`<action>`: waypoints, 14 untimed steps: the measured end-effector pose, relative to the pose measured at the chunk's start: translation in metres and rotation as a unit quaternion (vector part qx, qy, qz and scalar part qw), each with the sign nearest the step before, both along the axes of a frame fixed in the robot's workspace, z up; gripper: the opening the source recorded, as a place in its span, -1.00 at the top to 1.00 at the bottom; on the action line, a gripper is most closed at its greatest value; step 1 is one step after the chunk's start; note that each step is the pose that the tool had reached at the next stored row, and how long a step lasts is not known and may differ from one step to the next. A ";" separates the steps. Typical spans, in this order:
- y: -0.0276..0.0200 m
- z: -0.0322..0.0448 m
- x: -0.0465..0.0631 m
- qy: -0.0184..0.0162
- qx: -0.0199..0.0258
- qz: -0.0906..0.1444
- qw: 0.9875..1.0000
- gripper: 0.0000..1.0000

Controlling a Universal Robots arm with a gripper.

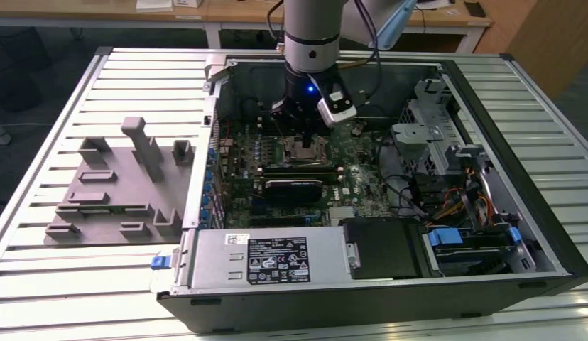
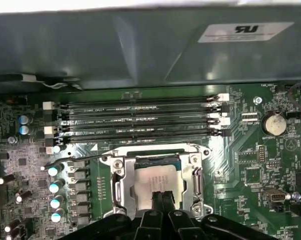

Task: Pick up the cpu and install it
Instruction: 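Close the cpu cover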

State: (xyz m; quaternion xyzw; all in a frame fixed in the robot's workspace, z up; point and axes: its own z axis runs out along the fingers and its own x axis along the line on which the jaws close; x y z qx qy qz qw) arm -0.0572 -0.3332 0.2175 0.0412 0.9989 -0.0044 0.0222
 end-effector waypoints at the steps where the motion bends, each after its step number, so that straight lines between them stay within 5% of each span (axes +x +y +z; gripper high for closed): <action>1: -0.0001 0.0000 -0.001 0.000 0.000 0.000 1.000 0.79; 14: 0.0000 -0.0015 -0.012 -0.001 0.000 0.000 1.000 0.79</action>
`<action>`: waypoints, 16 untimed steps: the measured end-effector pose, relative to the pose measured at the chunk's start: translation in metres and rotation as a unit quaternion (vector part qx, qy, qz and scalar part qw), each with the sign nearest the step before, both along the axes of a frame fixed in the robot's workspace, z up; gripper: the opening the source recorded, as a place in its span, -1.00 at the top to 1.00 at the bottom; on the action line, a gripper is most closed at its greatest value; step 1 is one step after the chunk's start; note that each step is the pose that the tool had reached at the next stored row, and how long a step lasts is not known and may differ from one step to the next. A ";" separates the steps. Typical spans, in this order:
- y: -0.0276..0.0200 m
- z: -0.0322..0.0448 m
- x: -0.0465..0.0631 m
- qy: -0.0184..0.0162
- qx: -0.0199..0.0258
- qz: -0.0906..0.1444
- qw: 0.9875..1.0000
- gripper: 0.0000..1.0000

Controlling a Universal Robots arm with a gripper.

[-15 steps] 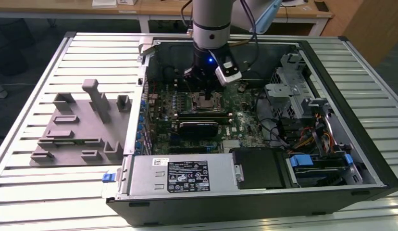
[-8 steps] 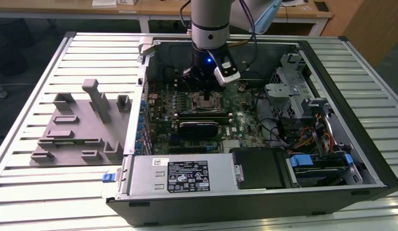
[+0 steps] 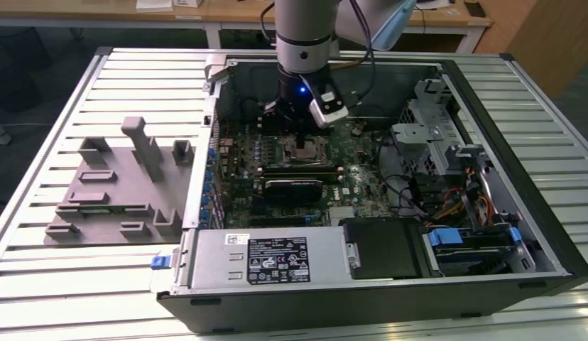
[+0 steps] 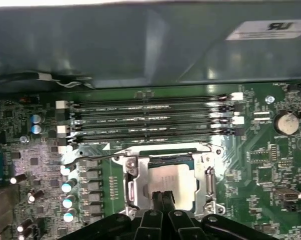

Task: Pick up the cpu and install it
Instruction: 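Close the cpu cover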

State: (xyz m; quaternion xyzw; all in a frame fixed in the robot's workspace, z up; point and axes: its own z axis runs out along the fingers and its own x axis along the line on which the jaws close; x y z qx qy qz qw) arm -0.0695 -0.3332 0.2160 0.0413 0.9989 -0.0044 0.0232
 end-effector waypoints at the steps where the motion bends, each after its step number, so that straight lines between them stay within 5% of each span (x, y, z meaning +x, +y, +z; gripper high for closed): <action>1: 0.0000 -0.0005 -0.002 0.000 0.000 0.000 1.000 0.79; 16: -0.0001 -0.0118 -0.016 0.000 0.000 0.000 1.000 0.79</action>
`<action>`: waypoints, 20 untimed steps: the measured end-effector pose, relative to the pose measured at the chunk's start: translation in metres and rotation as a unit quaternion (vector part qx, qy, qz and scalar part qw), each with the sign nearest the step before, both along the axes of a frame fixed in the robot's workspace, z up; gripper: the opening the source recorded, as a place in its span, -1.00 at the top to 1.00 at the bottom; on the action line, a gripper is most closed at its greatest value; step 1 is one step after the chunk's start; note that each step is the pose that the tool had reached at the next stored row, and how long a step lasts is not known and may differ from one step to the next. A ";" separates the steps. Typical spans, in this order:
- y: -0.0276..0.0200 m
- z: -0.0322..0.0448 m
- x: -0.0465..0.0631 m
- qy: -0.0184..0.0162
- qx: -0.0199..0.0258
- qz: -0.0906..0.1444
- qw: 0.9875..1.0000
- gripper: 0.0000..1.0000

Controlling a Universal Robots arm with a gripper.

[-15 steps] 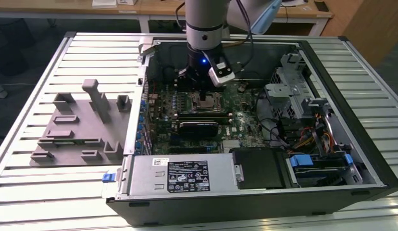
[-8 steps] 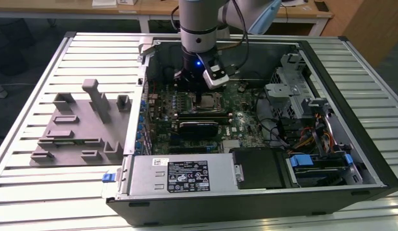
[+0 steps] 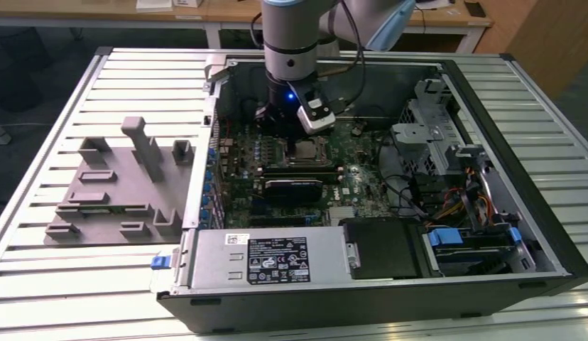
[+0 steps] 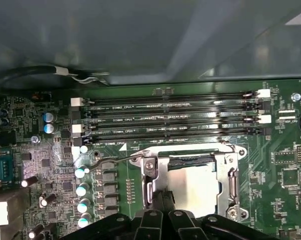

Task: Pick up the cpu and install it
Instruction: 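Close the cpu cover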

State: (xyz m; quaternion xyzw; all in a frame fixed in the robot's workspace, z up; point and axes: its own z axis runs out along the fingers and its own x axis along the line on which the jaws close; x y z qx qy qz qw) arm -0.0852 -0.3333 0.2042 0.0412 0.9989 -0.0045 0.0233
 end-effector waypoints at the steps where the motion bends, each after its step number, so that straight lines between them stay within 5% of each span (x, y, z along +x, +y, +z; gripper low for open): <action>1: 0.0000 -0.0003 -0.001 0.000 0.000 0.000 1.000 0.79; 20: 0.0001 -0.0049 -0.003 0.000 0.000 0.003 1.000 0.79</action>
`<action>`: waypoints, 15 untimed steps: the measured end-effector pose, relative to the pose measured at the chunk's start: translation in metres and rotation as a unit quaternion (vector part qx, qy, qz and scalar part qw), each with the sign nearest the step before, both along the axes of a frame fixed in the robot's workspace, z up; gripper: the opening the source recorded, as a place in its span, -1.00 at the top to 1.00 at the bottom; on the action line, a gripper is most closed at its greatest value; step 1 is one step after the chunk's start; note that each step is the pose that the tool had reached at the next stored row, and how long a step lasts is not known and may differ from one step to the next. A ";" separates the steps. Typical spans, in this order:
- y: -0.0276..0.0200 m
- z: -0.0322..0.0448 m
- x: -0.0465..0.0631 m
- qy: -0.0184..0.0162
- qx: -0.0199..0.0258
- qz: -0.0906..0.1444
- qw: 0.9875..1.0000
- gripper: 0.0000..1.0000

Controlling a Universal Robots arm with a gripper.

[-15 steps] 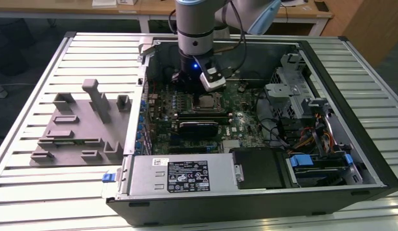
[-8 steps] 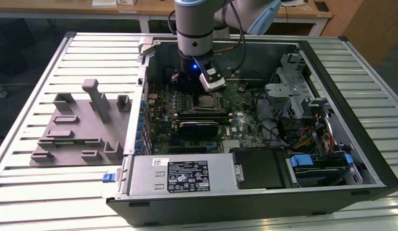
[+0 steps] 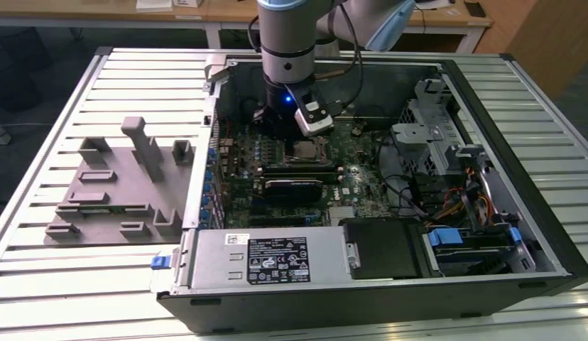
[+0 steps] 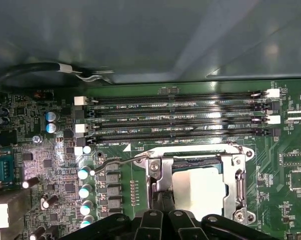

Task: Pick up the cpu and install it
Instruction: 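Close the cpu cover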

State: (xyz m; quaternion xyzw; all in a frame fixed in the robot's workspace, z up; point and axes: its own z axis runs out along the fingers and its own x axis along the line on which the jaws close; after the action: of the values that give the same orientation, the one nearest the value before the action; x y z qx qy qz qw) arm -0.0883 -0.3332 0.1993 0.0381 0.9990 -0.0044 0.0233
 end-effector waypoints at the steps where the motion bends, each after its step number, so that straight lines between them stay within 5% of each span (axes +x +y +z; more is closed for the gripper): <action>1: 0.0000 -0.0001 0.000 0.000 0.000 0.000 1.000 0.79; 15: 0.0000 -0.0001 0.004 0.000 0.000 0.000 1.000 0.79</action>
State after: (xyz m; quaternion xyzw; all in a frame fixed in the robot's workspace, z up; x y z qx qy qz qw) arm -0.0841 -0.3332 0.1992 0.0379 0.9990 -0.0043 0.0234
